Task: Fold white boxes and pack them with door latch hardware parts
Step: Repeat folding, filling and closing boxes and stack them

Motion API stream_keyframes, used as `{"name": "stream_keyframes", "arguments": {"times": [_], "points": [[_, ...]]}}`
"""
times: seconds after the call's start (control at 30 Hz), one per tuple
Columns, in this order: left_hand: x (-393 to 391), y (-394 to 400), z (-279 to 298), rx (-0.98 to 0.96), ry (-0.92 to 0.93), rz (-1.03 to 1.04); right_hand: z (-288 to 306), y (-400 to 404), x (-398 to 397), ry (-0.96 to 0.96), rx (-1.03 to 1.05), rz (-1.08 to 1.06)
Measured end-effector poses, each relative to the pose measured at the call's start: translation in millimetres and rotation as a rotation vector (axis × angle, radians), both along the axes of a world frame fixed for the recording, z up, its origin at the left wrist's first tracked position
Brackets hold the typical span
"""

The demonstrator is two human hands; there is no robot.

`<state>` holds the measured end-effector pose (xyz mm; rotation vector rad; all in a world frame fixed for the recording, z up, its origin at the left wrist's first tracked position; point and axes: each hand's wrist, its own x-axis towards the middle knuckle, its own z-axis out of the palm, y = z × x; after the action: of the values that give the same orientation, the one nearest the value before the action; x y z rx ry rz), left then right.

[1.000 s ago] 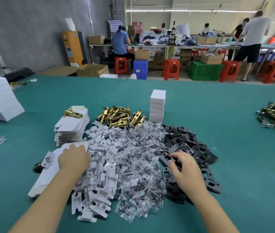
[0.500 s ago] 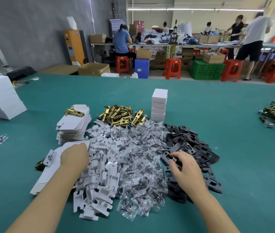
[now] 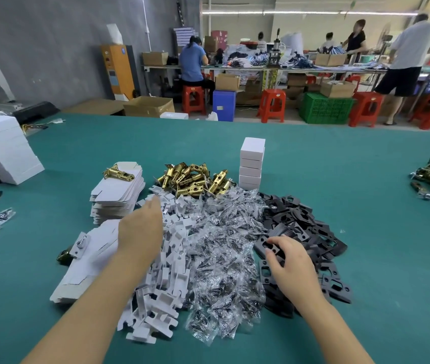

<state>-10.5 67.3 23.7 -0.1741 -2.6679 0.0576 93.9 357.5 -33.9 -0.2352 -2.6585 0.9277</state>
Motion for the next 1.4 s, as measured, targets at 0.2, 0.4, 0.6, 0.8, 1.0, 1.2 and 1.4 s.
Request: {"name": "stream_keyframes", "arguments": {"times": [0.2,0.4,0.6,0.8,1.0,1.2,1.4], "points": [[35.8,53.3,30.8,0.387,0.44,-0.687,12.4,-10.8,-4.0,0.137,-0.135,-0.007],[54.7,101.7,50.3,0.911,0.206,-0.869,40.7,-21.3,-14.6,0.089,-0.81,0.254],[32.0,136.7,14.8,1.276,-0.401,-0.564,54.3,-18.5,-32.2,-0.086,-1.12,0.215],[19.0,148.0,-23.3,1.459,-0.74,-0.472,39.7,-18.1,-39.9,-0.25,-1.386,0.303],[10.6,151.4,-30.9,1.405,-0.695,-0.616,33.6,-9.3,-44.9,-0.289,-1.388,0.283],[2.5,149.6,-41.5,1.234,-0.697,-0.664,18.6,-1.1,-47.7,-0.338,-1.495,0.376],[1.9,149.0,-44.2,1.266,-0.797,-0.648,5.0,5.4,-42.5,-0.296,-1.576,0.426]]}}
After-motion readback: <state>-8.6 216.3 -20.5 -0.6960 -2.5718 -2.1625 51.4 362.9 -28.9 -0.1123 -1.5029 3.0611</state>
